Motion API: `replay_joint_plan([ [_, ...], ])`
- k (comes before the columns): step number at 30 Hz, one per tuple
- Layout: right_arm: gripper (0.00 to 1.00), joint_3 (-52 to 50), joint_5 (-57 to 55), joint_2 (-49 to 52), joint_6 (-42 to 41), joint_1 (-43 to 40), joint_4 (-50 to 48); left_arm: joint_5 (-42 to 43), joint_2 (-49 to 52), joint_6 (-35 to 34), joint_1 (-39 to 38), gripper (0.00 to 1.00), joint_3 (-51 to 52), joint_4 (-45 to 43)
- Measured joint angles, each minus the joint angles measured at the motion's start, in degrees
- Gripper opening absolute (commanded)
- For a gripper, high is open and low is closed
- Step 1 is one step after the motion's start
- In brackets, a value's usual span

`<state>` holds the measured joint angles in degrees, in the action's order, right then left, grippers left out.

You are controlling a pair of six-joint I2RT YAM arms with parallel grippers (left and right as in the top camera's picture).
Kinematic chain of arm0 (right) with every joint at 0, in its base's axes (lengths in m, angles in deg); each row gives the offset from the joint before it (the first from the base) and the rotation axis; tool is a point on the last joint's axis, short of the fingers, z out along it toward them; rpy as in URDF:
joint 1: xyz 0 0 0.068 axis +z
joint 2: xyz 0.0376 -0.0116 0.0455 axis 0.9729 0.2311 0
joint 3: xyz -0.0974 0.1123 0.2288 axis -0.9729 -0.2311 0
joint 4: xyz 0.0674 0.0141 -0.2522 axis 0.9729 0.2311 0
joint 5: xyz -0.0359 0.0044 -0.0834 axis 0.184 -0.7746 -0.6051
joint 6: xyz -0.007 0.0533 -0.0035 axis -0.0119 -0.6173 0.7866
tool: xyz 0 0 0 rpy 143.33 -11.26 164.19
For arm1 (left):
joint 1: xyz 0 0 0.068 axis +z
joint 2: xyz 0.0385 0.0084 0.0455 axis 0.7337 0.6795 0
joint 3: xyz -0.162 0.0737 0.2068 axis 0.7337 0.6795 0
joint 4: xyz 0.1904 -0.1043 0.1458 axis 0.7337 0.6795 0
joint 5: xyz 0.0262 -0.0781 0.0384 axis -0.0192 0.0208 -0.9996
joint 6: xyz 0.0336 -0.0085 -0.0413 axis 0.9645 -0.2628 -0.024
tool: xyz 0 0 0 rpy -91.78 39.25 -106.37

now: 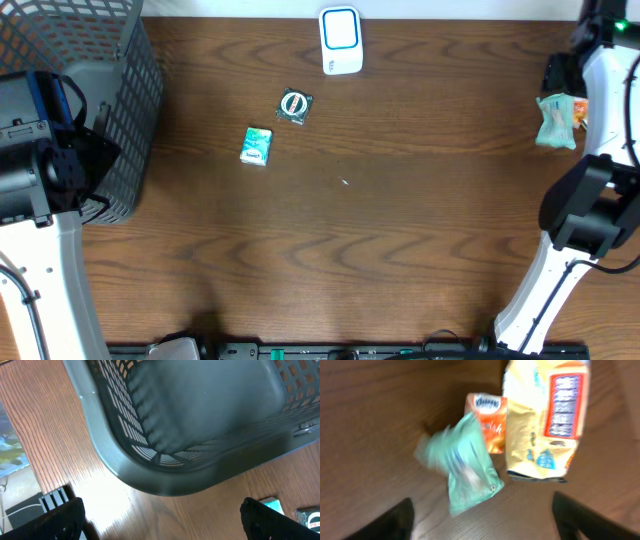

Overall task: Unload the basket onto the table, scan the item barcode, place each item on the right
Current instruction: 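Carry the mint packet to the right table edge and release it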

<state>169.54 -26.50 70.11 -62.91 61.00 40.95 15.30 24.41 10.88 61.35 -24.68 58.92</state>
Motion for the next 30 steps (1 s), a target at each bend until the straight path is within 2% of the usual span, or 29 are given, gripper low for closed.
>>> replay_joint_plan([
  [2,0.93,-0.6,3.3,0.0,-0.1,-0.7,0.1,0.0,0.0,0.0,0.0,0.97,0.0,0.0],
  [7,0.89,-2.7,14.1,0.0,-0.3,-0.5,0.2,0.0,0.0,0.0,0.0,0.97,0.0,0.0],
  [10,0.81,-3.8,24.8,0.0,-0.4,0.3,0.3,0.0,0.0,0.0,0.0,0.98,0.0,0.0],
  [15,0.36,-5.8,40.2,0.0,-0.7,3.2,0.3,0.0,0.0,0.0,0.0,0.97,0.0,0.0],
  [16,0.32,-6.2,41.6,0.0,-0.8,4.2,0.4,0.0,0.0,0.0,0.0,0.98,0.0,0.0],
  [19,0.26,-7.8,39.3,0.0,-1.2,7.6,0.4,0.0,0.0,0.0,0.0,0.98,0.0,0.0],
  [24,0.25,-15.0,25.0,0.1,-4.1,12.3,-4.0,0.0,0.0,0.0,0.0,0.98,0.0,0.0],
  [28,0.26,-21.0,15.4,0.1,-5.8,12.3,-8.2,0.0,0.0,0.0,0.0,0.98,0.0,0.0],
  [30,0.22,-22.8,12.6,0.2,-6.2,11.3,-9.6,0.0,0.0,0.0,0.0,0.97,0.0,0.0],
])
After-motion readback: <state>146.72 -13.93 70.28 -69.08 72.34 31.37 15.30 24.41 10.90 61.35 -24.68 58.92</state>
